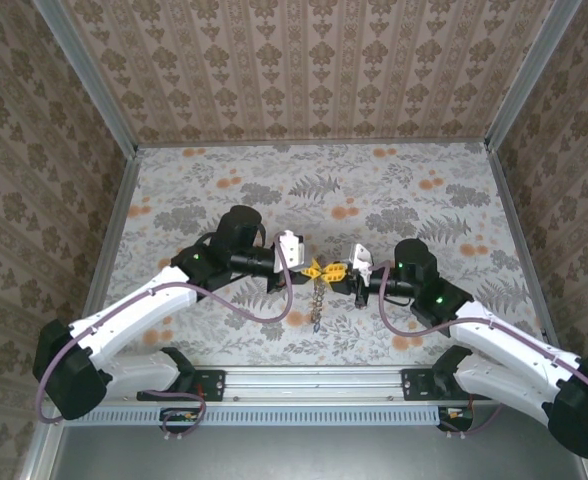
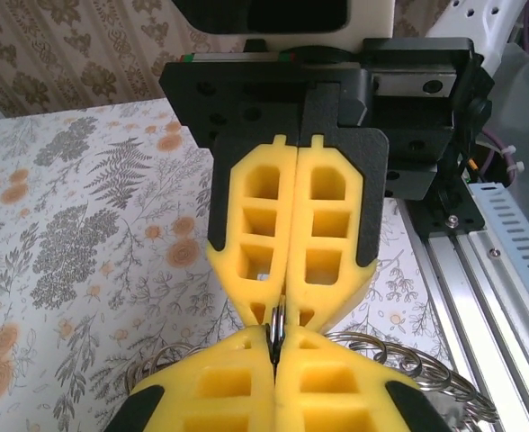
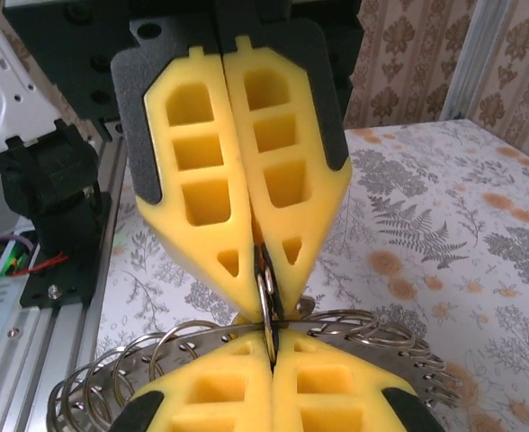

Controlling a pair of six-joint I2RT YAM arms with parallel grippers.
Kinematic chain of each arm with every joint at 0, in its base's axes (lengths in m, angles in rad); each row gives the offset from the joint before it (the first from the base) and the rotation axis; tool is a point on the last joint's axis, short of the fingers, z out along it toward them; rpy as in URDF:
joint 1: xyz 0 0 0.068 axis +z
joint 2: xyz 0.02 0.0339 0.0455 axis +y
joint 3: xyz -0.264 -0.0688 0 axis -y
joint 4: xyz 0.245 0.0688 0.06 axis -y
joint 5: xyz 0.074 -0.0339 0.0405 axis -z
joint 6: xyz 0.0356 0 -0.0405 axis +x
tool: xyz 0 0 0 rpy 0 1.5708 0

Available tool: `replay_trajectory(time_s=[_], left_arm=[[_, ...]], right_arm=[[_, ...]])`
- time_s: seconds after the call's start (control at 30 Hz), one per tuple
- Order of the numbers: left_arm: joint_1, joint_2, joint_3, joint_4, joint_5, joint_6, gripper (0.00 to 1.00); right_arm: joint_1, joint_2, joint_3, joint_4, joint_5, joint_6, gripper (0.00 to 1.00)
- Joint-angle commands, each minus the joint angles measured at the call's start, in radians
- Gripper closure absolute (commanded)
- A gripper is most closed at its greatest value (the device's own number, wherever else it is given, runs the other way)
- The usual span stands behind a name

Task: Put the keys on the keyring

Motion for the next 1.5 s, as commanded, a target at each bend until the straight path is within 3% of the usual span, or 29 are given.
replay_trajectory(time_s=[0.0, 0.17, 0.3, 0.6, 1.07, 1.3, 1.47], left_arm=[[0.006, -0.014, 0.024, -0.078, -0.037, 0.04, 1.0], [-0.006, 0.013, 0.09, -0.213, -0.059, 0.11, 1.0], [-0.015, 0.043, 0.123, -0.252, -0.061, 0.123, 1.0], [-0.019, 0.083, 0.164, -0.256, -0.079, 0.087, 1.0], [-0.021, 0.12, 0.197, -0.292, -0.013, 0.093, 1.0], [-0.021, 0.135, 0.21, -0.295, 0.005, 0.089, 1.0], [-0.022, 0.144, 0.22, -0.302, 0.006, 0.089, 0.99]], right_arm=[[0.006, -0.025, 0.082, -0.149, 0.006, -0.118, 0.92], [0.009, -0.01, 0.18, -0.404, 0.093, -0.269, 0.85], [0.013, 0.022, 0.228, -0.478, 0.118, -0.301, 0.8], [0.037, 0.081, 0.246, -0.493, 0.073, -0.288, 0.73], [0.039, 0.098, 0.254, -0.455, 0.101, -0.262, 0.73], [0.04, 0.117, 0.257, -0.42, 0.046, -0.224, 0.78], [0.04, 0.114, 0.259, -0.414, 0.034, -0.216, 1.0]])
